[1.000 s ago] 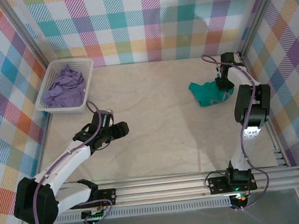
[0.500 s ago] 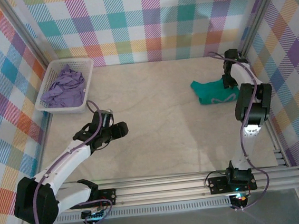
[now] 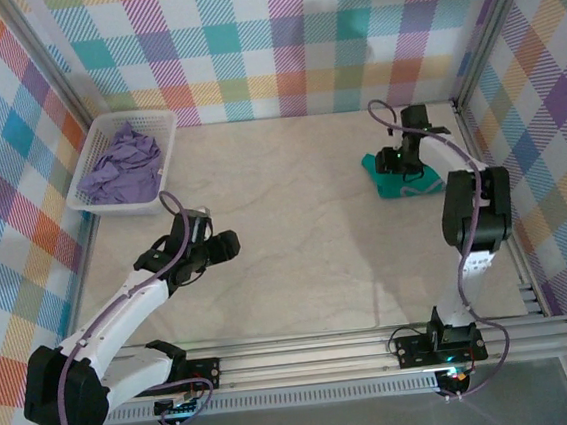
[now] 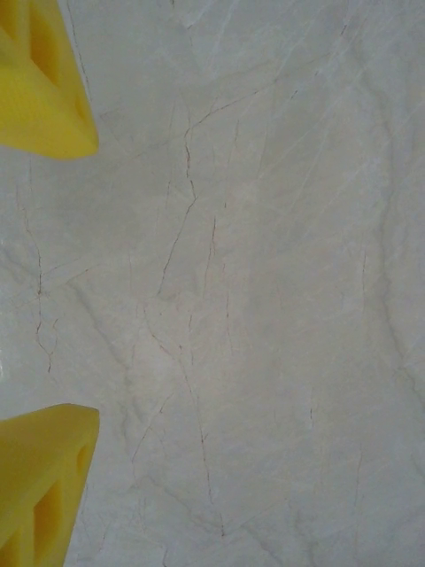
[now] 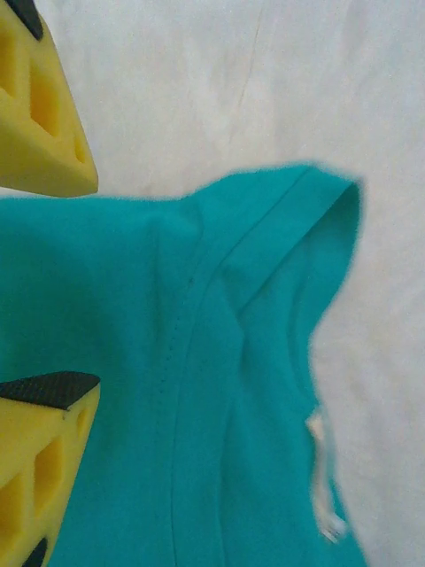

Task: Fold the inside-out t-shirt

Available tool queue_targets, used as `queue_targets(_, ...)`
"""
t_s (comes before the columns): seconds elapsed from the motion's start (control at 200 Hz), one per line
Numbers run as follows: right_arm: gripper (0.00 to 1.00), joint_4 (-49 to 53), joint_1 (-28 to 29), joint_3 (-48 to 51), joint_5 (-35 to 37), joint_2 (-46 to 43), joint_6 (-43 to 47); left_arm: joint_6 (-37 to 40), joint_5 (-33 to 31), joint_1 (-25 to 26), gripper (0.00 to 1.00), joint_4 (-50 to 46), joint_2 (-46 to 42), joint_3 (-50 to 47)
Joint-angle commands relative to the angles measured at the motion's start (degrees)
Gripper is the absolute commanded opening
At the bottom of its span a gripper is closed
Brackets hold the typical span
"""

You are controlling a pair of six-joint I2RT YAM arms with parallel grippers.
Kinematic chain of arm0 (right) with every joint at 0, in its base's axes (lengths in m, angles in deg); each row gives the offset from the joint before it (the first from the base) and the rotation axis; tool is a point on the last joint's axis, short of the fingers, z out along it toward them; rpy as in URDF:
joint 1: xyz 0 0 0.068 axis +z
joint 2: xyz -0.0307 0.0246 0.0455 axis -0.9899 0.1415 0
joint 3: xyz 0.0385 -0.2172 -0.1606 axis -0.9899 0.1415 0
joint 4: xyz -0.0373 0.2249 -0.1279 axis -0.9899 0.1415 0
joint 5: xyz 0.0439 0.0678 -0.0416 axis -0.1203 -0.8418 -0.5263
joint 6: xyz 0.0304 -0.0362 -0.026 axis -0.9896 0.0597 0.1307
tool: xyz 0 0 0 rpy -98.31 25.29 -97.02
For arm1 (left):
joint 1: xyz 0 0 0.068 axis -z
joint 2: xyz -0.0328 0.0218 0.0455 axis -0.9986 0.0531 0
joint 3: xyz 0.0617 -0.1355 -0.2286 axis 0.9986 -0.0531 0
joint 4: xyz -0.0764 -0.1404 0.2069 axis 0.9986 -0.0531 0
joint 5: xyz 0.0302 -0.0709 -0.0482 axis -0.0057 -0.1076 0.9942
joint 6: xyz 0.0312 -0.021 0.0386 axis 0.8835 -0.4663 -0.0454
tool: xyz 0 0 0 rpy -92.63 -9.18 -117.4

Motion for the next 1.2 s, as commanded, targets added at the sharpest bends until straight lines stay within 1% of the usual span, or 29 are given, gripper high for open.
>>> queue_targets(0.0, 0.54, 3.24, -0.65, -2.08, 1.16, 4.03, -3.14, 0.85, -0.94, -0.56, 0.74, -1.06, -1.63, 1.25)
queue_targets(0.135, 0.55, 6.48, -2.77, -4.97, 7.18, 6.77, -3.50, 0.69, -0.82, -0.56, 0.74, -1.09, -1.65, 1.09)
queue_targets(0.225, 0.55, 6.61, -4.77, -6.49, 8.26, 6.83, -3.09, 0.70, -1.08, -0.56, 0.74, -0.97, -1.63, 0.94)
queue_targets(0.34, 0.56, 7.64, -5.11, -9.09, 7.19, 5.44, -1.41, 0.84, -2.12, -0.65, 0.75, 0.04, -1.52, 0.63)
queue_targets(0.435, 0.59, 5.71, -4.39, -7.01, 3.43, -0.08, -2.09, 0.73, -4.08, -1.00, 0.76, 0.75, -1.08, 1.00)
queue_targets(0.495, 0.61, 2.40, -2.80, -2.42, 2.04, -6.35, -3.18, 0.54, -6.12, -1.34, 0.79, 1.63, -1.48, 1.19)
queue_targets(0.575, 0.67, -4.10, 0.21, 7.11, 2.25, -16.67, -4.55, 0.52, -9.61, -1.87, 0.87, 3.52, -3.13, 0.68)
queue_targets(0.64, 0.78, -10.67, 3.01, 16.76, 3.54, -25.71, -5.63, 0.76, -14.38, -2.06, 0.95, 5.88, -5.49, -0.60)
queue_targets(0.69, 0.82, -14.86, 4.87, 24.19, 5.18, -32.05, -6.75, 1.90, -18.55, -2.24, 1.00, 7.44, -7.63, -1.92)
queue_targets(0.79, 0.93, -21.04, 5.89, 36.86, 7.94, -43.09, -10.08, 5.51, -28.79, -2.58, 1.00, 12.05, -11.57, -5.12)
queue_targets(0.86, 0.99, -25.68, 5.94, 44.51, 11.17, -48.38, -11.21, 8.79, -35.08, -2.99, 1.00, 15.47, -13.32, -8.22)
queue_targets(0.895, 1.00, -27.74, 5.92, 47.83, 13.39, -50.02, -12.08, 9.96, -38.04, -3.37, 1.00, 17.71, -13.61, -9.96)
queue_targets(0.935, 1.00, -30.56, 5.95, 51.29, 15.54, -51.03, -12.59, 11.65, -39.89, -4.13, 1.00, 20.93, -13.59, -12.14)
queue_targets(0.97, 1.00, -34.11, 5.97, 54.40, 16.54, -51.19, -12.32, 13.78, -39.51, -5.01, 1.00, 24.97, -13.13, -14.15)
queue_targets(0.995, 1.00, -37.51, 5.88, 55.94, 17.09, -50.77, -12.02, 16.44, -38.03, -5.79, 1.00, 28.44, -12.60, -16.44)
queue_targets(1.015, 1.00, -35.03, 5.64, 54.83, 17.41, -50.58, -12.68, 18.70, -36.49, -6.31, 1.00, 32.81, -11.90, -18.14)
queue_targets(1.04, 1.00, -35.16, 6.03, 54.54, 18.62, -50.26, -11.21, 21.65, -34.49, -6.94, 1.00, 38.42, -10.83, -20.78)
queue_targets(1.095, 1.00, -42.13, 6.69, 57.07, 18.69, -49.95, -7.69, 24.31, -32.36, -8.48, 1.00, 48.02, -7.68, -24.65)
queue_targets(1.145, 1.00, -51.23, 6.74, 60.51, 18.20, -48.86, -5.30, 23.77, -30.64, -10.59, 1.00, 50.38, -4.38, -24.98)
queue_targets(1.195, 1.00, -55.60, 6.74, 62.04, 18.61, -46.48, -3.18, 23.04, -27.31, -12.96, 1.00, 50.55, -0.82, -23.95)
